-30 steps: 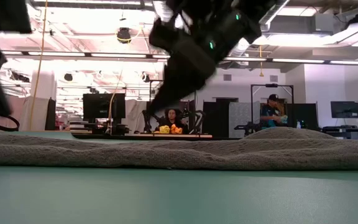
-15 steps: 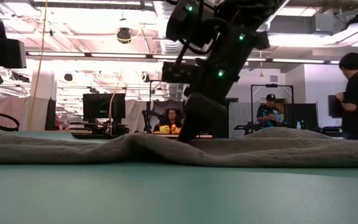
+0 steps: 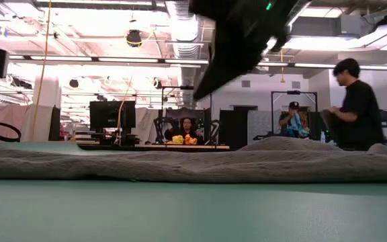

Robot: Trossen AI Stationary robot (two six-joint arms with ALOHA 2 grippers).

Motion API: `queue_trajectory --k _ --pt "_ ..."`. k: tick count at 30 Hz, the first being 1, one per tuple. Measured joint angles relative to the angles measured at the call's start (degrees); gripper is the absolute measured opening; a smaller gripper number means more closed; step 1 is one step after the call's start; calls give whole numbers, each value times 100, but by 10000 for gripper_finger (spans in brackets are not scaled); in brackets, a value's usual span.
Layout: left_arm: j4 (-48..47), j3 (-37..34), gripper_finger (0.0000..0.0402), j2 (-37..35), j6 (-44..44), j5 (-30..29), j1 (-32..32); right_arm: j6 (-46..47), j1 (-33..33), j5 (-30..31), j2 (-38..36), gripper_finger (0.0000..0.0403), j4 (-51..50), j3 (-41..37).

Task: Roll towel
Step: Roll the gray towel

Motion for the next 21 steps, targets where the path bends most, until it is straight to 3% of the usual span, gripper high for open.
queue_trajectory --k 3,6,8,12,14,17,21 --pt "125 4 0 -86 -372 45 -43 -152 372 -150 129 64 543 6" --pt "440 5 0 -77 -642 -125 -81 -45 661 76 341 64 349 7" --pt "732 6 0 -66 -570 -166 -83 312 856 591 437 64 -172 -8" --pt "1128 9 0 -64 -385 -588 -95 1662 1122 2480 423 62 -1790 2" --pt "1138 11 0 -64 -311 -786 -92 2417 1113 2841 425 61 -2716 2" --pt "1124 11 0 -64 -142 -916 -48 3272 938 2758 423 61 -3802 -8" --pt "1202 11 0 -64 -82 -946 -53 3715 712 2148 250 64 -4891 -161"
